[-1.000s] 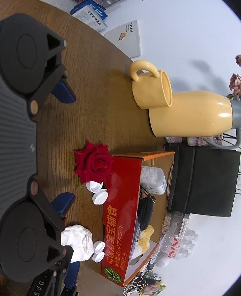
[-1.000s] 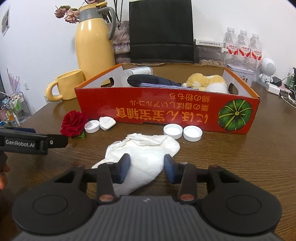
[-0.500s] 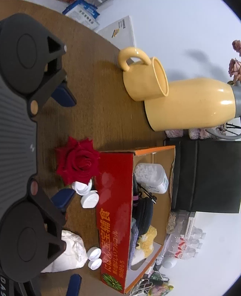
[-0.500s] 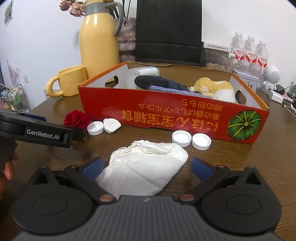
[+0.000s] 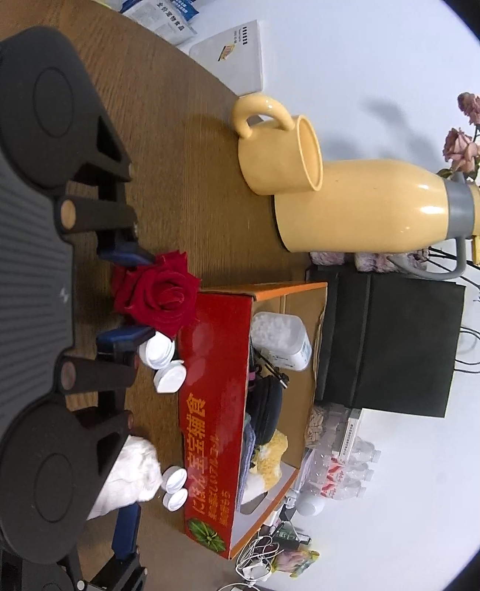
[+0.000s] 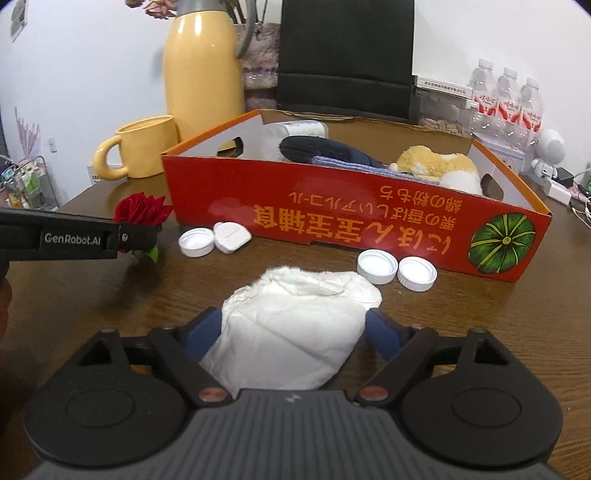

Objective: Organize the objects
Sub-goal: 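Grasp the red rose with the left gripper while the right holds the cloth, then carry the white cloth and red rose over the box with both grippers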

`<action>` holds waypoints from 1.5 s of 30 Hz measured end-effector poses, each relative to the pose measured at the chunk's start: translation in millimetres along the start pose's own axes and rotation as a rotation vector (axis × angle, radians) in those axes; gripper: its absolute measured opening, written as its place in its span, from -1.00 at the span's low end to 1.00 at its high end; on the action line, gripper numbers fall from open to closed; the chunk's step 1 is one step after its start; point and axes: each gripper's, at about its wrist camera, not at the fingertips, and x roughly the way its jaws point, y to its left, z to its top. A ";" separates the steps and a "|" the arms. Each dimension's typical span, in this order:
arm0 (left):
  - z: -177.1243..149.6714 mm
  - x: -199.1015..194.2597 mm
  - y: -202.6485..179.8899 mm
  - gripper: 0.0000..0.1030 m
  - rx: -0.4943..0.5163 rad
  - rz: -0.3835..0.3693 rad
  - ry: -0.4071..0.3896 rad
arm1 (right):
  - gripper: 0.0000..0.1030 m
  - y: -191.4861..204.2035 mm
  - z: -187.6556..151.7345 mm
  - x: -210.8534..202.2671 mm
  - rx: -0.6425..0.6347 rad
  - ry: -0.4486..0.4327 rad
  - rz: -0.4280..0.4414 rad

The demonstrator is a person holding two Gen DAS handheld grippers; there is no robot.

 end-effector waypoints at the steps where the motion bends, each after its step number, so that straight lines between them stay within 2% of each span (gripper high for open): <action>1: -1.3 -1.9 -0.7 -0.37 0.001 0.002 -0.002 | 0.46 1.0 -1.2 -2.5 -0.006 -0.004 0.006; 7: -11.2 -18.5 -6.6 -0.37 0.001 -0.002 -0.016 | 0.04 6.2 -8.2 -14.1 -0.023 -0.022 0.027; 11: -14.9 -27.2 -10.4 -0.38 0.000 0.006 -0.018 | -0.05 5.1 -11.8 -20.9 -0.011 -0.031 0.051; 20: -5.6 -39.9 -30.8 -0.38 0.015 0.012 -0.044 | -0.06 -6.1 -7.4 -42.2 0.014 -0.091 0.082; 30: 35.8 -38.7 -68.2 -0.38 0.015 -0.014 -0.112 | -0.06 -43.3 22.7 -61.8 0.043 -0.211 0.047; 38: 71.0 -14.8 -90.9 -0.38 -0.001 -0.019 -0.140 | -0.05 -70.7 53.7 -49.4 0.056 -0.269 0.031; 45: 100.2 20.5 -100.7 -0.38 -0.018 -0.010 -0.151 | -0.05 -90.3 80.6 -19.6 0.065 -0.290 0.014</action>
